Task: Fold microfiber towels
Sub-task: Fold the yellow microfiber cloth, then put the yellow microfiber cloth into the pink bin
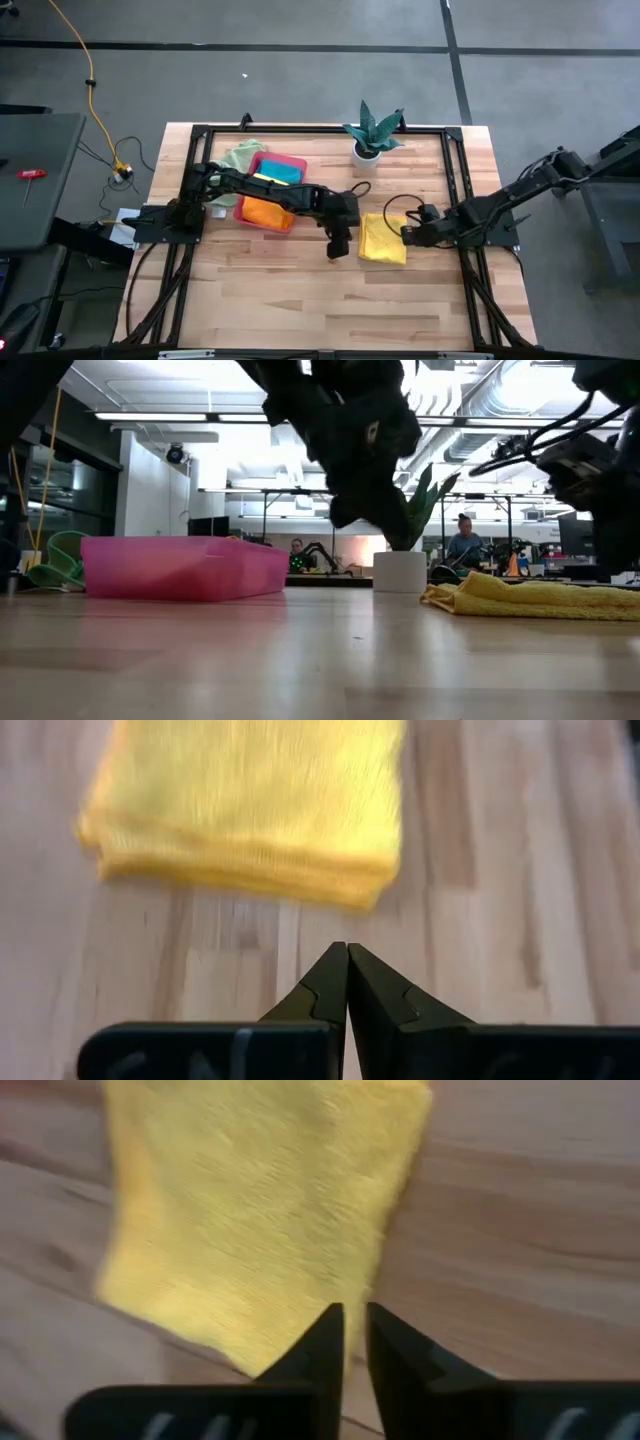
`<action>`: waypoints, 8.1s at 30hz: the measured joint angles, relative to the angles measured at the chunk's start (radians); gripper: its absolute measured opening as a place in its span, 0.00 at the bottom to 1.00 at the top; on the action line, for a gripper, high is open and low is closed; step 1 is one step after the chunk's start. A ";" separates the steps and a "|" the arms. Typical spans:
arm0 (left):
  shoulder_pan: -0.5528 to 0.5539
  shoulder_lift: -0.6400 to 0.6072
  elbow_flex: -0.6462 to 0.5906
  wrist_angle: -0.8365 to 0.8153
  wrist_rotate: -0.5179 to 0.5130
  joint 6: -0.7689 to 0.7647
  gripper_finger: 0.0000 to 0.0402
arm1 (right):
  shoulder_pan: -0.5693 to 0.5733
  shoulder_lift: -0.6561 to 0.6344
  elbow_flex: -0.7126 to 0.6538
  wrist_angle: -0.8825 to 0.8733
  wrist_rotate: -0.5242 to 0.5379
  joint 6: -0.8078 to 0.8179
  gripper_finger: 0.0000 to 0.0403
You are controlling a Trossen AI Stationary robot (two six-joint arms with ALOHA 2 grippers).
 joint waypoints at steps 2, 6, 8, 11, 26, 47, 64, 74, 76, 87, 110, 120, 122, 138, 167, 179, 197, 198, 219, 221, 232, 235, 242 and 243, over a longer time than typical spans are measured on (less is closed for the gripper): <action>0.004 -0.020 -0.039 0.110 0.010 -0.020 0.00 | 0.010 -0.051 -0.054 0.074 0.042 0.043 0.14; 0.006 -0.045 -0.162 0.365 0.045 -0.105 0.00 | 0.013 -0.090 -0.124 0.160 0.072 0.091 0.30; 0.006 -0.048 -0.216 0.444 0.052 -0.152 0.00 | 0.013 -0.080 -0.146 0.189 0.067 0.105 0.37; 0.006 -0.048 -0.260 0.502 0.060 -0.195 0.00 | 0.012 -0.063 -0.166 0.228 0.061 0.127 0.46; -0.019 0.025 -0.314 0.604 0.034 -0.190 0.00 | 0.005 0.103 -0.192 0.475 0.105 0.186 0.51; -0.091 0.109 -0.315 0.723 -0.043 -0.219 0.00 | -0.037 0.112 0.057 0.146 0.072 0.107 0.01; -0.094 0.110 -0.315 0.731 -0.035 -0.218 0.00 | -0.145 0.393 0.162 0.348 0.068 0.104 0.00; -0.112 0.110 -0.314 0.737 -0.039 -0.206 0.00 | -0.165 0.511 0.227 0.472 0.070 0.106 0.00; -0.115 0.110 -0.314 0.737 -0.039 -0.203 0.00 | -0.165 0.540 0.239 0.482 0.069 0.106 0.00; -0.119 0.110 -0.314 0.731 -0.044 -0.173 0.00 | -0.165 0.562 0.271 0.511 0.006 0.021 0.20; -0.115 0.100 -0.312 0.672 -0.081 -0.140 0.00 | -0.178 0.444 0.271 0.533 -0.074 -0.091 0.49; -0.084 -0.007 -0.314 0.466 0.135 -0.089 0.00 | -0.178 0.344 0.269 0.281 -0.026 -0.282 0.35; -0.078 -0.047 -0.315 0.396 0.154 -0.060 0.00 | -0.178 0.359 0.269 0.280 -0.023 -0.316 0.29; -0.045 -0.142 -0.318 0.553 -0.088 -0.076 0.00 | -0.129 0.200 0.268 -0.051 0.121 -0.498 0.01; -0.074 -0.018 -0.283 0.425 -0.405 -0.331 0.00 | -0.013 -0.045 0.267 -0.360 0.309 -0.309 0.00; -0.158 -0.132 -0.282 0.453 -0.277 -0.315 0.00 | -0.013 -0.045 0.267 -0.360 0.332 -0.309 0.00; -0.272 0.062 -0.283 0.624 -0.375 -0.408 0.00 | -0.013 -0.045 0.267 -0.344 0.331 -0.306 0.00; -0.277 0.065 -0.283 0.618 -0.358 -0.409 0.00 | -0.013 -0.045 0.267 -0.345 0.331 -0.306 0.00; -0.208 -0.265 -0.334 0.418 -0.233 -0.358 0.03 | -0.013 -0.045 0.267 -0.351 0.365 -0.324 0.00; -0.199 -0.276 -0.351 0.415 -0.236 -0.414 0.07 | -0.014 -0.045 0.267 -0.353 0.366 -0.324 0.00; -0.178 -0.262 -0.414 0.472 -0.264 -0.726 0.51 | -0.013 -0.045 0.267 -0.356 0.374 -0.324 0.00; -0.158 -0.262 -0.415 0.468 -0.244 -0.825 0.61 | -0.014 -0.045 0.267 -0.356 0.375 -0.324 0.00; -0.121 -0.262 -0.415 0.472 -0.244 -0.856 0.69 | -0.014 -0.045 0.267 -0.353 0.376 -0.317 0.00; -0.115 -0.262 -0.415 0.468 -0.247 -0.895 0.69 | -0.014 -0.045 0.267 -0.353 0.379 -0.316 0.00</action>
